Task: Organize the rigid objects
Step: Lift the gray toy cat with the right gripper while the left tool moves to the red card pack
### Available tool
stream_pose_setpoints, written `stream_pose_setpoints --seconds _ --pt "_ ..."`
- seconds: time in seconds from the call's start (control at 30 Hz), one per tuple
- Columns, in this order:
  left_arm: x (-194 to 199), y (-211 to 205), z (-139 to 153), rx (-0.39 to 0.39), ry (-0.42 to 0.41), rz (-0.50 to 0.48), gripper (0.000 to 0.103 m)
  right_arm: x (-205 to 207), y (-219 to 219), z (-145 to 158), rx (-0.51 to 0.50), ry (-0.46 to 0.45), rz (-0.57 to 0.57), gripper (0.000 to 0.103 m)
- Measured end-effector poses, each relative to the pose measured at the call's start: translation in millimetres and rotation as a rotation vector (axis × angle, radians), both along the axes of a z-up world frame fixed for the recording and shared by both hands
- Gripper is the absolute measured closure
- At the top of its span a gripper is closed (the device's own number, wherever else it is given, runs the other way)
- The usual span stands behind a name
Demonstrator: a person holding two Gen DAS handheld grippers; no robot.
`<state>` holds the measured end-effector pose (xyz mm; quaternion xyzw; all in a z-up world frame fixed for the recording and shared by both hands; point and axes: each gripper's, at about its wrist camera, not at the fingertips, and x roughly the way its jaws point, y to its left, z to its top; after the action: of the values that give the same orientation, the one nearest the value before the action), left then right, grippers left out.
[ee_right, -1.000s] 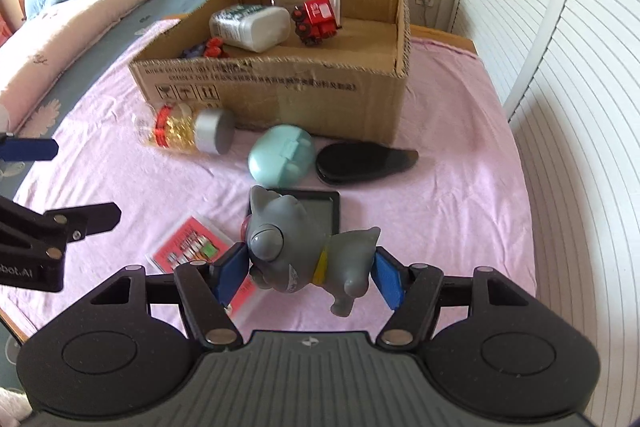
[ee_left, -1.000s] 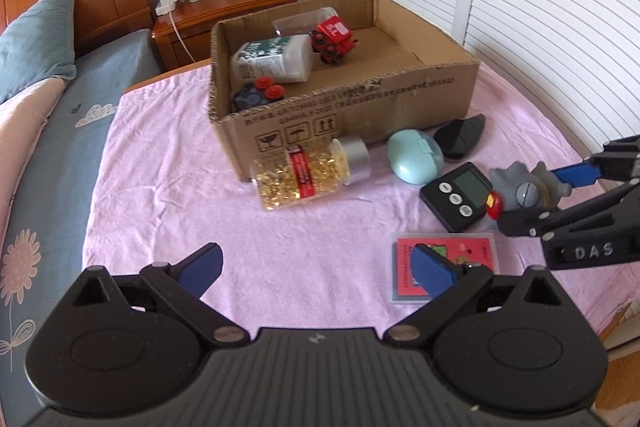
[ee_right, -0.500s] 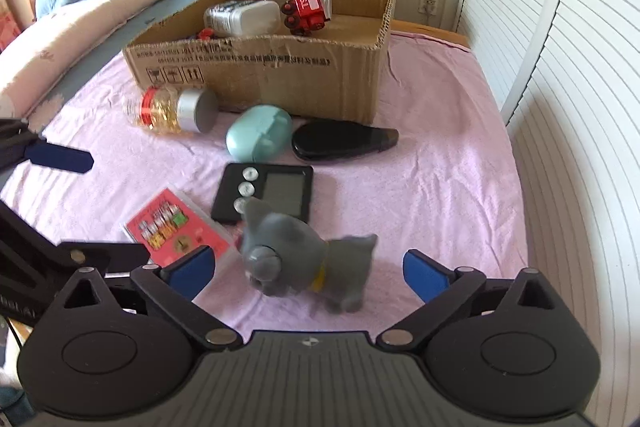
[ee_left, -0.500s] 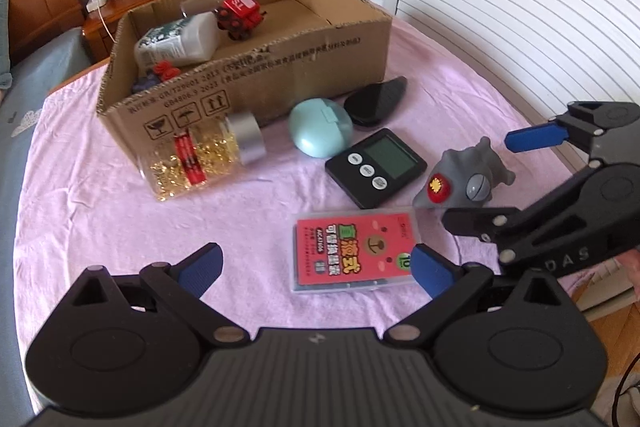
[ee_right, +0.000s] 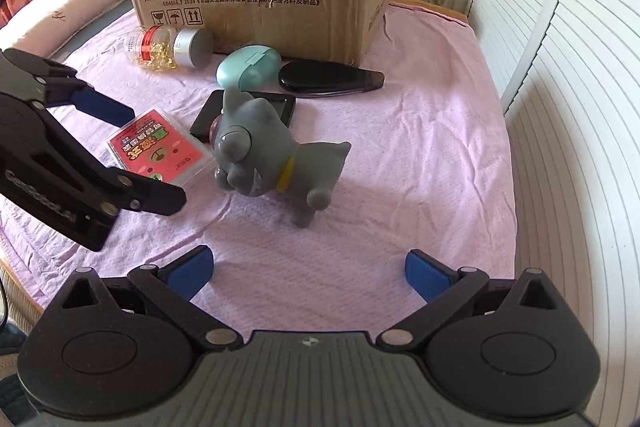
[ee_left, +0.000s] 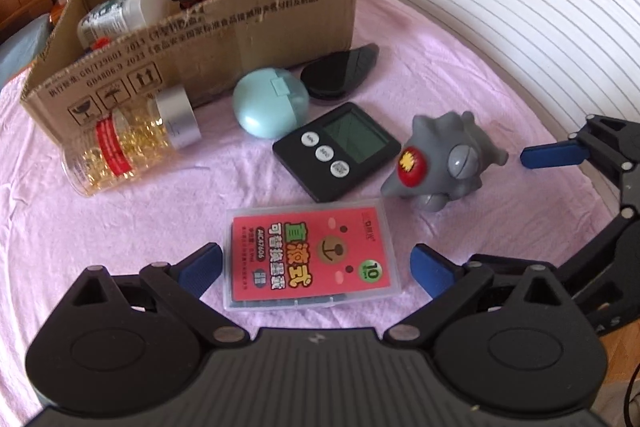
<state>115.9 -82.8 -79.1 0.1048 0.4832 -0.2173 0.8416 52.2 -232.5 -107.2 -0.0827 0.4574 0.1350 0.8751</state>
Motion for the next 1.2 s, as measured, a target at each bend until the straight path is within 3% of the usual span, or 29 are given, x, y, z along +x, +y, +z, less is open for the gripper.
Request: stream_pose_setpoints --seconds 0.4,0.7,0.77,0.8,1.2 --pt "0.9 47.2 -3.1 0.011 -0.057 0.083 0.001 -6.9 0.8 -0.7 0.011 -0.041 -0.033 0.000" --pt "2.8 39.3 -4.6 -0.023 -0.089 -0.065 0.003 -11.9 2.0 -2.7 0.022 -0.080 -0.059 0.000" --pt "3.8 37.9 -3.6 -0.025 -0.091 -0.082 0.008 -13.0 1.8 -2.8 0.023 -0.087 -0.063 0.000" --pt "3.6 37.9 -2.6 -0.028 -0.097 -0.086 0.011 -13.5 1.7 -3.0 0.024 -0.090 -0.064 0.000" --pt "-5.4 59.2 -2.3 -0.029 -0.103 -0.028 0.010 -5.7 12.2 -0.8 0.015 -0.056 -0.047 0.000"
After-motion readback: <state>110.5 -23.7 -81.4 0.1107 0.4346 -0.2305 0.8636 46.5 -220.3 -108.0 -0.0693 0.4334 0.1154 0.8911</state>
